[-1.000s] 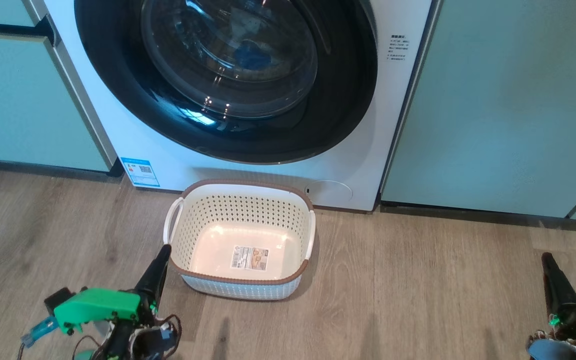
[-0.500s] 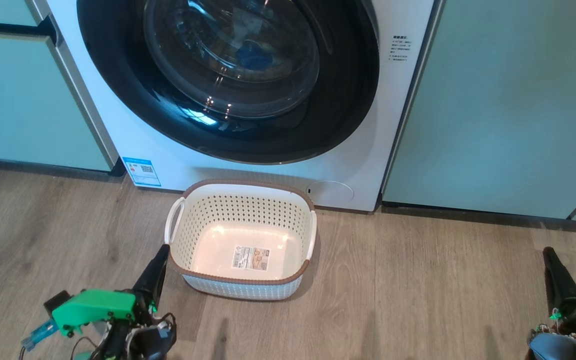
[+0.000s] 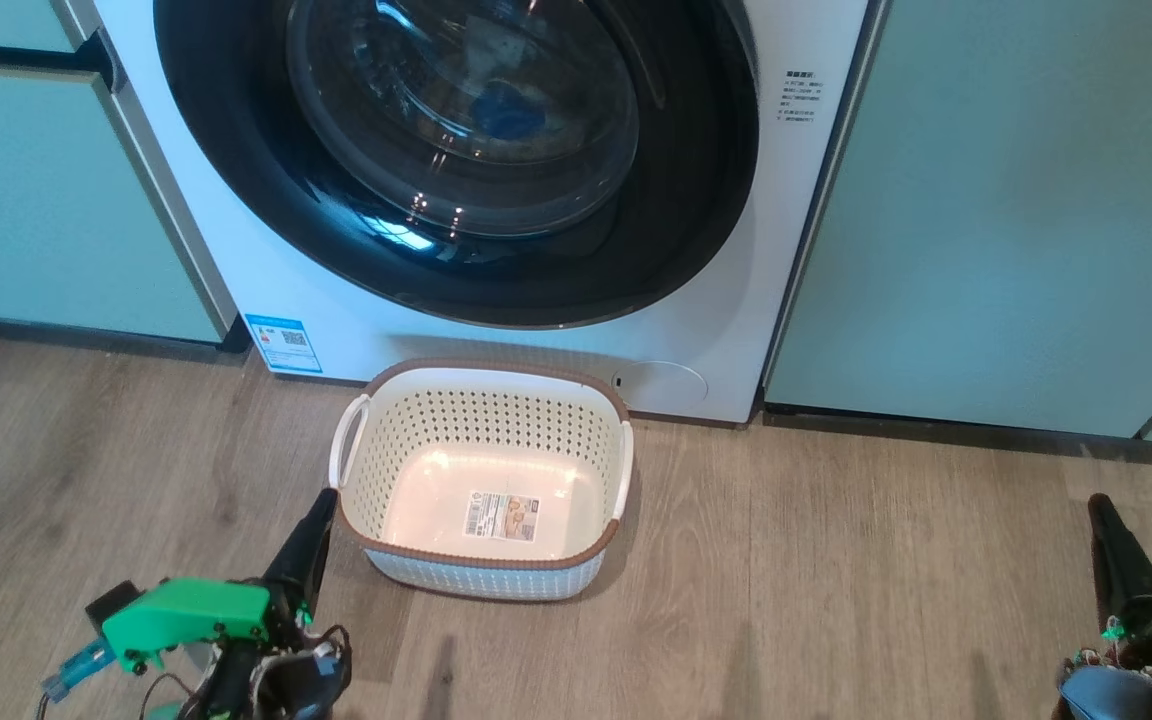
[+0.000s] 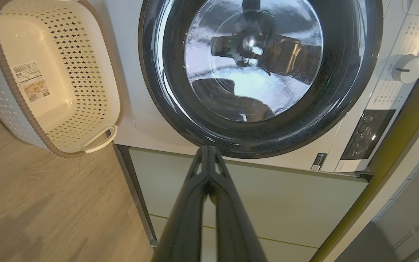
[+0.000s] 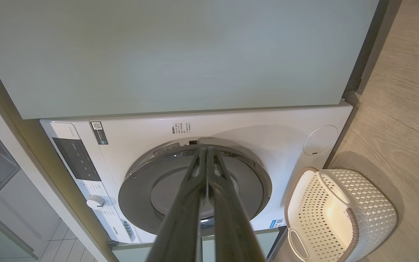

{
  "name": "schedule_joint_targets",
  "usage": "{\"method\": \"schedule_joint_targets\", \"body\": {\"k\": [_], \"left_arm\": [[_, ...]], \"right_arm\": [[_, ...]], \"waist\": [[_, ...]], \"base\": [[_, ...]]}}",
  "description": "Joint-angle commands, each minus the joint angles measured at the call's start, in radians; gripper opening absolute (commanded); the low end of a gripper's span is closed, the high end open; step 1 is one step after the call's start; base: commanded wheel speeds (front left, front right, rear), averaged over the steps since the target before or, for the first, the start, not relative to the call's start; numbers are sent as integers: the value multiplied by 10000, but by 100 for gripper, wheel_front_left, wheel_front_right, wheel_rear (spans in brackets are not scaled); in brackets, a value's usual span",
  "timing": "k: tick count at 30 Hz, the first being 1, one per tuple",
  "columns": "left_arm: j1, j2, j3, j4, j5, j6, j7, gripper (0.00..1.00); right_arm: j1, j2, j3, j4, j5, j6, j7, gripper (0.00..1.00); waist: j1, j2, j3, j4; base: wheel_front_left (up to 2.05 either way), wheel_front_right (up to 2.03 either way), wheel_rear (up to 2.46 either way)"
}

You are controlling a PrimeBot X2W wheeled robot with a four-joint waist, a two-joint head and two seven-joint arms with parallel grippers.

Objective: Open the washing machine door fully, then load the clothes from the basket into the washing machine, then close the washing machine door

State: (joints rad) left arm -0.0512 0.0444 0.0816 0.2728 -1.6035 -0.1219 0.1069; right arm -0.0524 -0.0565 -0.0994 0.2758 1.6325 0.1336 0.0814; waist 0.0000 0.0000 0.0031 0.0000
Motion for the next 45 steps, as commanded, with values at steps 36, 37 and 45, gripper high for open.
{"method": "schedule_joint_targets", "body": {"k": [36,37,45], "left_arm": [[-568,58,323,-275,-51,-88,64,0],[-568,58,323,-275,-51,-88,64,0],[-568,58,323,-275,-51,-88,64,0]], "right_arm": [[-539,-65,30,-320,-95,-29,179,0],[-539,-64,27,-320,-97,-29,181,0],[-541,-51,9,-319,-112,-29,196,0]], "waist": [[0,0,0,0],[0,0,0,0],[0,0,0,0]], "base": [[0,0,0],[0,0,0],[0,0,0]]}}
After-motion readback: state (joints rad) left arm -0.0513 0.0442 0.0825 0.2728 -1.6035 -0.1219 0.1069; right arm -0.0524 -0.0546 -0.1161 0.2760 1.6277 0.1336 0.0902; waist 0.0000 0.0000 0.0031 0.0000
